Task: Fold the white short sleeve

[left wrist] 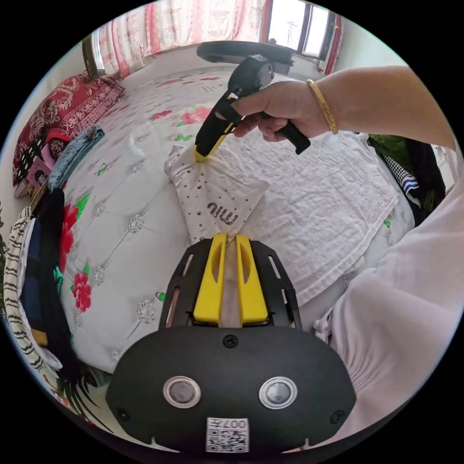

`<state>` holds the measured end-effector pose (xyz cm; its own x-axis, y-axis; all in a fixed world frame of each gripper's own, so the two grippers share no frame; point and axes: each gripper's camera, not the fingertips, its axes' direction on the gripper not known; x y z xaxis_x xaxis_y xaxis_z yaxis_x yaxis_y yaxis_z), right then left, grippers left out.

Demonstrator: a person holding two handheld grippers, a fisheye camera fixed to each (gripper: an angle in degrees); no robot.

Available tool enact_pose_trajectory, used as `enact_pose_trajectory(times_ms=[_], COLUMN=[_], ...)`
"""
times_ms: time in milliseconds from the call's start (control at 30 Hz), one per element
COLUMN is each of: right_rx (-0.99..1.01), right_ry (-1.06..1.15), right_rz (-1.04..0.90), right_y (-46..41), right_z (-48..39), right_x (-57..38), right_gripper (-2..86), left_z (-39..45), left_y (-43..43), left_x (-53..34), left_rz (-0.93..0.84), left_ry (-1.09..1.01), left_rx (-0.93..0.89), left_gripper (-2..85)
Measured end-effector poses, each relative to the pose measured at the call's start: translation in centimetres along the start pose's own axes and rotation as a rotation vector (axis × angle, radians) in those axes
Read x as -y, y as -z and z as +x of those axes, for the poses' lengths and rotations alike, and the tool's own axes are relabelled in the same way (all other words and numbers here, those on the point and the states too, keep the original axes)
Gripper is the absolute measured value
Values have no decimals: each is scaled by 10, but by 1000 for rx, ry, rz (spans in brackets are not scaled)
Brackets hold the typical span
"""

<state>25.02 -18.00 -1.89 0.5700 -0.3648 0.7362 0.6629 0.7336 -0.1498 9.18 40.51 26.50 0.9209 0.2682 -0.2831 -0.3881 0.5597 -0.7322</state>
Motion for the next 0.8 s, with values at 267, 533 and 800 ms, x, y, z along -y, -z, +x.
enact_pose_trajectory(times_ms=[267,533,800], right_rx=[89,-375,-212], right_ry=[-113,-903,-1085], right_rz=[329,608,776], right_y=[148,353,401], right_z=[73,227,286], right_x=[-122,-429,-548], right_gripper=[16,54,73], left_z=[-16,-34,-38], left_y=[-12,4,-5], left_x=[9,26,43], left_rz=[-13,25,-36], left_ry=[65,235,337], left_rx=[-59,-84,-103], left_gripper=[38,-5,-9])
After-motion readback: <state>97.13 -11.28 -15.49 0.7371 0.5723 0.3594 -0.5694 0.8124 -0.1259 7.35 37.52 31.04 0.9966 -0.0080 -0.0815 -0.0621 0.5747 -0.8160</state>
